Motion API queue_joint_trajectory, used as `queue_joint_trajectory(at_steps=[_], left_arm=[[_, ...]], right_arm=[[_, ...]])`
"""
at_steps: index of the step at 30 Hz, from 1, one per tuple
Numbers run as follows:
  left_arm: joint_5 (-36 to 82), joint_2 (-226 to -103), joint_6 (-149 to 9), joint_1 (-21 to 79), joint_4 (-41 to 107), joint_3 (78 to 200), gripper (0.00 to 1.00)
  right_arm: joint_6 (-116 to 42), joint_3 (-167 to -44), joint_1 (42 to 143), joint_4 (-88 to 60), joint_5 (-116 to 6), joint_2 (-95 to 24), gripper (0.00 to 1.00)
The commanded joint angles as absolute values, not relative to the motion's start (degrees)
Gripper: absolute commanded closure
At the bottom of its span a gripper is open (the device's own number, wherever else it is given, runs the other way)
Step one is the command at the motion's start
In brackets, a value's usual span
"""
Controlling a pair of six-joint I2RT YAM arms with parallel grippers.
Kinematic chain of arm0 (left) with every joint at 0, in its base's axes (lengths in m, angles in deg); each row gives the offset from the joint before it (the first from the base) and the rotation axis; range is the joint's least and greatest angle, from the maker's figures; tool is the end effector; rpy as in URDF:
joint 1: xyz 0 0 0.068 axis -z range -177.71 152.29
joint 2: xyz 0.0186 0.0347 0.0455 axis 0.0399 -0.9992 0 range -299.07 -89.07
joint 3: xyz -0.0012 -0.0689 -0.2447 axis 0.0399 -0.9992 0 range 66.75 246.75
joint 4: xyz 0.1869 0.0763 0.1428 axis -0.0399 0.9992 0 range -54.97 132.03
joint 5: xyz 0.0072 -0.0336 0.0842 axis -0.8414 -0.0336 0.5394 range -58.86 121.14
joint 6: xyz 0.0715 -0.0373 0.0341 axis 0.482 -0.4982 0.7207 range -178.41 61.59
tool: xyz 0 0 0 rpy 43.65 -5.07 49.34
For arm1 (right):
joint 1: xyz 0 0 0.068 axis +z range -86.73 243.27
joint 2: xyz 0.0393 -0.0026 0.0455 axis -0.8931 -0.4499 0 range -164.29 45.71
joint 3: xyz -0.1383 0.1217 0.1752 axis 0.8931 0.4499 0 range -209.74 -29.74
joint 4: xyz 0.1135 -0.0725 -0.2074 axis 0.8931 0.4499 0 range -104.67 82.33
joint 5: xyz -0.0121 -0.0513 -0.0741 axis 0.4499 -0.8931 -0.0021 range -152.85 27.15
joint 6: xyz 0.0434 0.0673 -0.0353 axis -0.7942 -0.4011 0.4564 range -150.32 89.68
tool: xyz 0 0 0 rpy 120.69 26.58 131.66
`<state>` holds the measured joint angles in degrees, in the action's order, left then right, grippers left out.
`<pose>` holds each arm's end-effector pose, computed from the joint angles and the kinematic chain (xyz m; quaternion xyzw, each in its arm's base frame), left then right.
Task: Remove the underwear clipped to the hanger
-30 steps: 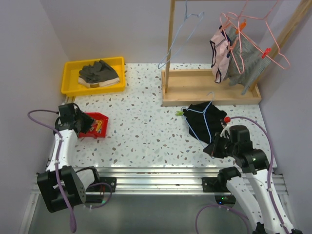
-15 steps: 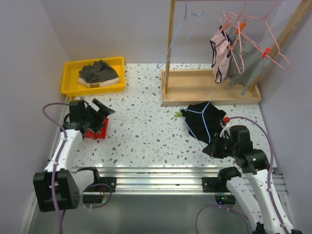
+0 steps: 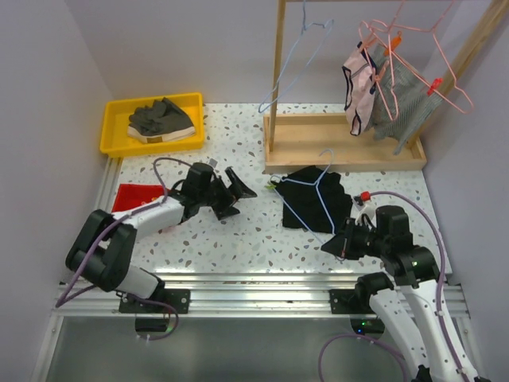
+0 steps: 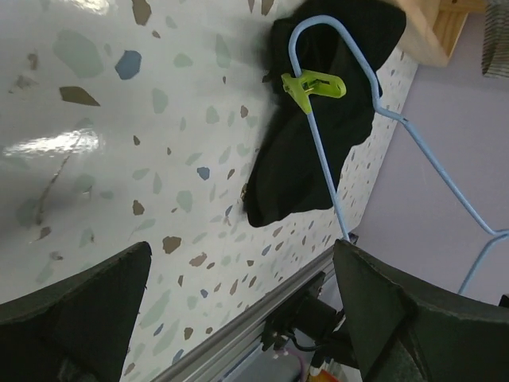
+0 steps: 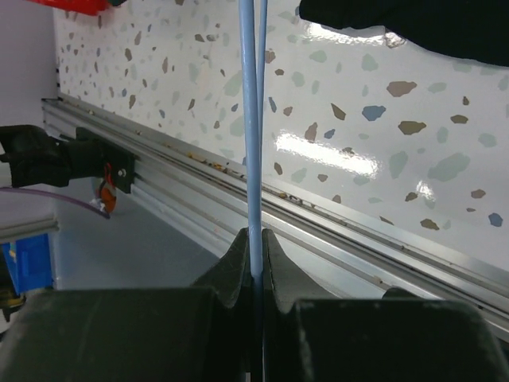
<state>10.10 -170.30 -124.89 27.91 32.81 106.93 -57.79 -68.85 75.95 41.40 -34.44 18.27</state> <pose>0.2670 -0.1589 0.1578 -0.2356 0.8585 -0.4199 0.1762 0.1064 0.0618 0.2320 0.0207 0.8985 0.3414 0.2753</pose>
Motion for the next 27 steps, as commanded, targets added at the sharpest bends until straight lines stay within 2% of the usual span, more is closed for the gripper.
queue_joint_trajectory(at_steps=[1, 14, 23, 26, 27], left_arm=[[10.57, -175.89, -128.81, 32.07, 25.28, 112.61, 0.0], [11.89, -185.74, -131.8, 33.49, 26.68, 120.53, 0.0], [11.27, -189.7, -131.98, 33.49, 25.98, 119.04, 0.01], [10.83, -190.76, -132.42, 33.58, 24.49, 119.13, 0.08], [10.57, -191.02, -132.5, 33.58, 23.96, 119.04, 0.15]], right_arm=[[-58.53, -67.98, 75.83, 36.66, -27.43, 18.99, 1.0], [-55.9, -67.53, 75.83, 38.94, -24.7, 19.26, 1.0], [-54.76, -67.62, 75.83, 39.38, -24.7, 18.82, 1.0], [-54.41, -67.53, 75.83, 39.73, -24.96, 18.99, 1.0], [-54.23, -67.53, 75.83, 39.91, -25.14, 18.9, 1.0]])
